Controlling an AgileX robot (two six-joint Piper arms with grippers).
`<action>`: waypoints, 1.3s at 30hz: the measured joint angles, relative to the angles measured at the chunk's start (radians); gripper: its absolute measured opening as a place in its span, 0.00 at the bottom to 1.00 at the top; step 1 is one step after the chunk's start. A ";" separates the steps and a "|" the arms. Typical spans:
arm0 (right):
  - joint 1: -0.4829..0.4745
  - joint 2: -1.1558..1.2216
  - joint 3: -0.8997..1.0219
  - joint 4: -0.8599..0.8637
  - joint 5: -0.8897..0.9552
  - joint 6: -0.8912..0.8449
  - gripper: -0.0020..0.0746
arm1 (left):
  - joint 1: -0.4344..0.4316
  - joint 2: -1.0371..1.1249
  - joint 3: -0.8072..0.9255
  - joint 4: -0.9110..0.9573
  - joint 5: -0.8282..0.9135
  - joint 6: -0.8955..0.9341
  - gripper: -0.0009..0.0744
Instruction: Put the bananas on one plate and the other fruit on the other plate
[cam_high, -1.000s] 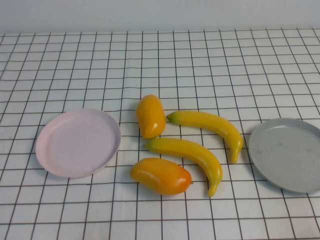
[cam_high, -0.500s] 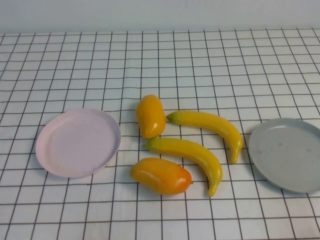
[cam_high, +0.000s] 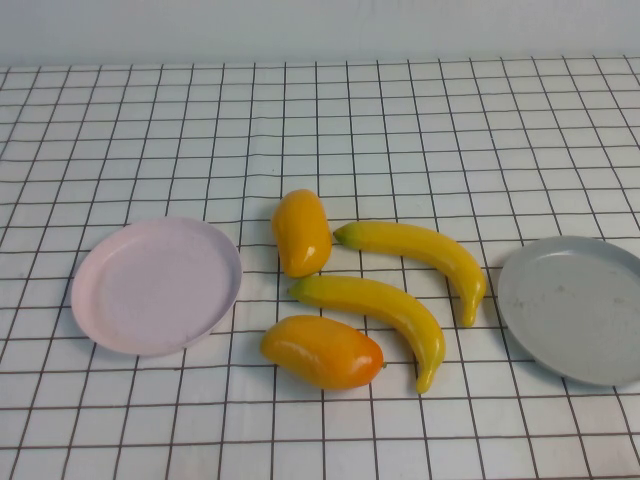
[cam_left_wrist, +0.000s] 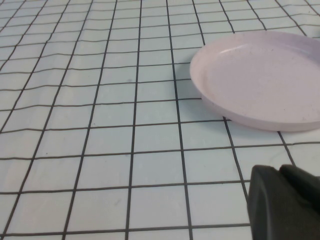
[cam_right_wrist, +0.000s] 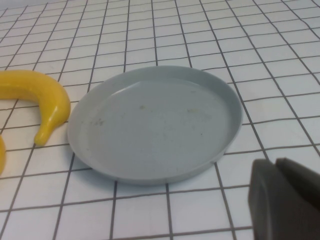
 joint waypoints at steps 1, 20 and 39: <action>0.000 0.000 0.000 0.000 0.000 0.000 0.01 | 0.000 0.000 0.000 0.000 0.000 0.000 0.01; 0.000 0.000 0.000 0.000 0.000 0.000 0.01 | 0.000 0.000 0.000 0.000 0.000 0.000 0.01; 0.000 0.000 0.000 0.000 0.000 0.000 0.01 | 0.000 0.000 0.001 -0.818 -0.244 -0.372 0.01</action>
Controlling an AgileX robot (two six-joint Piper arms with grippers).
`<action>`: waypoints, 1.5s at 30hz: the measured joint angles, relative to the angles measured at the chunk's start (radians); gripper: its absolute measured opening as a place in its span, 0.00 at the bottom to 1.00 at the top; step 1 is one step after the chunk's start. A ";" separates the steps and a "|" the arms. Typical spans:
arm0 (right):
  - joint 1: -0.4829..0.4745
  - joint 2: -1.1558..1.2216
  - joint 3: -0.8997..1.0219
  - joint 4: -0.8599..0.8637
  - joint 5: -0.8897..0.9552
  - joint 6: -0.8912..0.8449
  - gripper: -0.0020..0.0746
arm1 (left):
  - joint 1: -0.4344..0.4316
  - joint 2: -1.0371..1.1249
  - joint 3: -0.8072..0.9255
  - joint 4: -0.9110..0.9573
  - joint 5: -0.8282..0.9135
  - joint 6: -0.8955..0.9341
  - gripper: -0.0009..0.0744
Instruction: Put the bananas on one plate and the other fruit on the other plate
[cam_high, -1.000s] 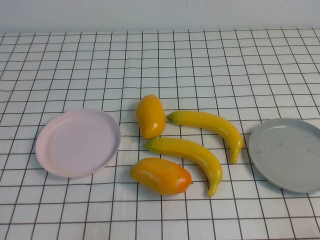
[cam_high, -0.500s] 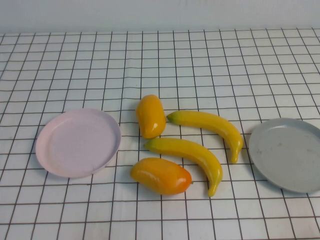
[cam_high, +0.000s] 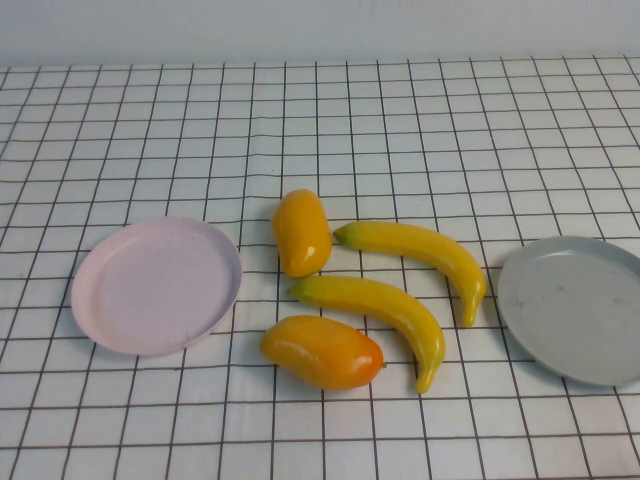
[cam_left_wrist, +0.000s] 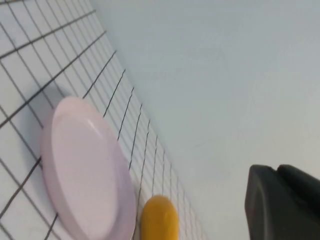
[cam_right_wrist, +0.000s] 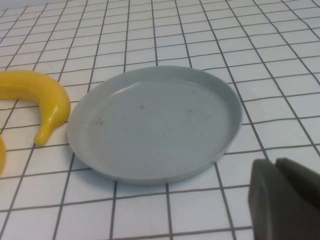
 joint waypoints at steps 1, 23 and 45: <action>0.000 0.000 0.000 0.000 0.000 0.000 0.01 | 0.000 0.000 0.000 -0.017 -0.028 -0.002 0.01; 0.000 0.000 0.000 0.000 0.000 0.000 0.01 | 0.000 0.435 -0.628 0.507 0.651 0.479 0.01; 0.000 0.000 0.000 0.000 0.000 0.000 0.01 | -0.686 1.410 -1.011 1.126 0.575 0.517 0.90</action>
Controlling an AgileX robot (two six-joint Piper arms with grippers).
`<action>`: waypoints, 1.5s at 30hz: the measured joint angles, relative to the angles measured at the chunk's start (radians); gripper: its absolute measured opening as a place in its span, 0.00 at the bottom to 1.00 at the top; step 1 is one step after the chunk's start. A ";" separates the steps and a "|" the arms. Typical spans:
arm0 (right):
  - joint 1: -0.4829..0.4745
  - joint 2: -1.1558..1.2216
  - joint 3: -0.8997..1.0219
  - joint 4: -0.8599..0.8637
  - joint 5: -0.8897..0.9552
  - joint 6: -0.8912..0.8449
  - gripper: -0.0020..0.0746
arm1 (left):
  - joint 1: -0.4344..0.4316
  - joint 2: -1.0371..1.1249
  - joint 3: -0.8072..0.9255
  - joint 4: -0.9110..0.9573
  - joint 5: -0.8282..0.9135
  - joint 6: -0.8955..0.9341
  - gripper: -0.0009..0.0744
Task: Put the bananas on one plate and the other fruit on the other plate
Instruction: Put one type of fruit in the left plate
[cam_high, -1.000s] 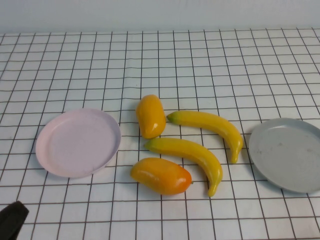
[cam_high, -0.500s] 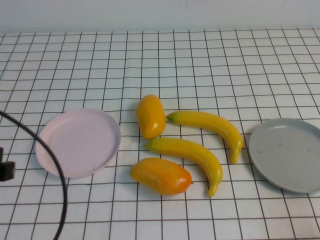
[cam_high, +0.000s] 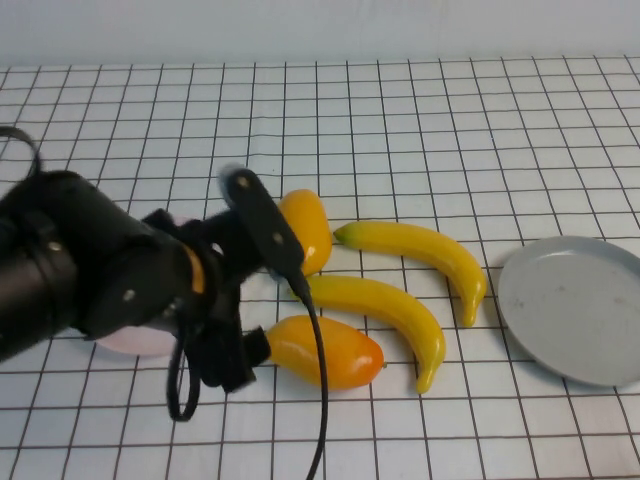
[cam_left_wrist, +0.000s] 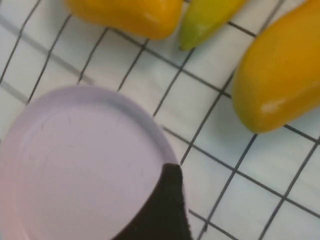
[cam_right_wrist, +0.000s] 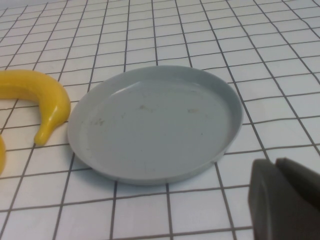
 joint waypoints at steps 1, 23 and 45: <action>0.000 0.000 0.000 0.000 0.000 0.000 0.01 | -0.018 0.024 0.000 0.005 -0.005 0.085 0.90; 0.000 0.000 0.000 0.000 0.000 0.000 0.01 | -0.096 0.308 -0.006 -0.028 -0.335 0.537 0.80; 0.000 0.000 0.000 0.000 0.000 0.000 0.01 | -0.084 0.234 -0.064 0.016 -0.296 0.190 0.66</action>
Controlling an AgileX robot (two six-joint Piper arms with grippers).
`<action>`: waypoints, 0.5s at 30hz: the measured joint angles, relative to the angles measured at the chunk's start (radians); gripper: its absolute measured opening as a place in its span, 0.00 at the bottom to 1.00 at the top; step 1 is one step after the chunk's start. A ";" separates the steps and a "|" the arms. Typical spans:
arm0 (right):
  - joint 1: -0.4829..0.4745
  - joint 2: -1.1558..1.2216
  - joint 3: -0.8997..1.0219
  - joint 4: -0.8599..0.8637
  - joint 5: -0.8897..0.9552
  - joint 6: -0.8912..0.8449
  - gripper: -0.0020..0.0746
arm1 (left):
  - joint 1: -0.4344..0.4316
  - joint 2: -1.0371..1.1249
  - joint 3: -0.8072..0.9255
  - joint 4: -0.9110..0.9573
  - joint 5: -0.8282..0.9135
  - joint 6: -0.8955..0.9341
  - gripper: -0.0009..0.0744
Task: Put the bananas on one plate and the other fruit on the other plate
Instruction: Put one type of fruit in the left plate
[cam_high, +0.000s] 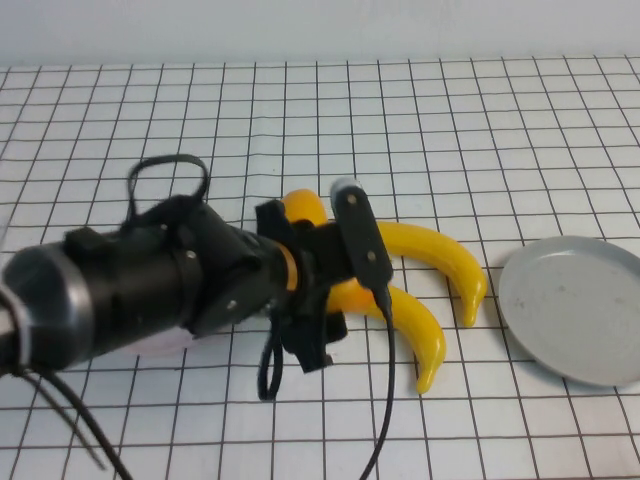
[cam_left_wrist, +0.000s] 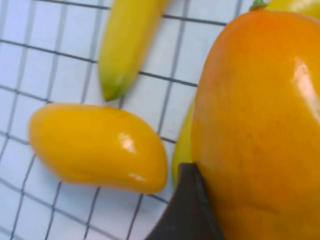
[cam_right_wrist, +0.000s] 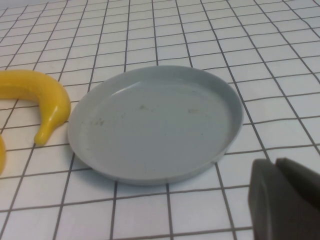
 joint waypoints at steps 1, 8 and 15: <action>0.000 0.000 0.000 0.000 0.000 0.000 0.01 | 0.012 -0.029 0.000 0.008 0.002 -0.048 0.66; 0.000 0.000 0.000 0.000 0.000 0.000 0.01 | 0.257 -0.118 0.000 0.124 0.083 -0.505 0.66; 0.000 0.000 0.000 0.000 0.000 0.000 0.01 | 0.516 -0.054 0.000 0.069 0.140 -0.673 0.66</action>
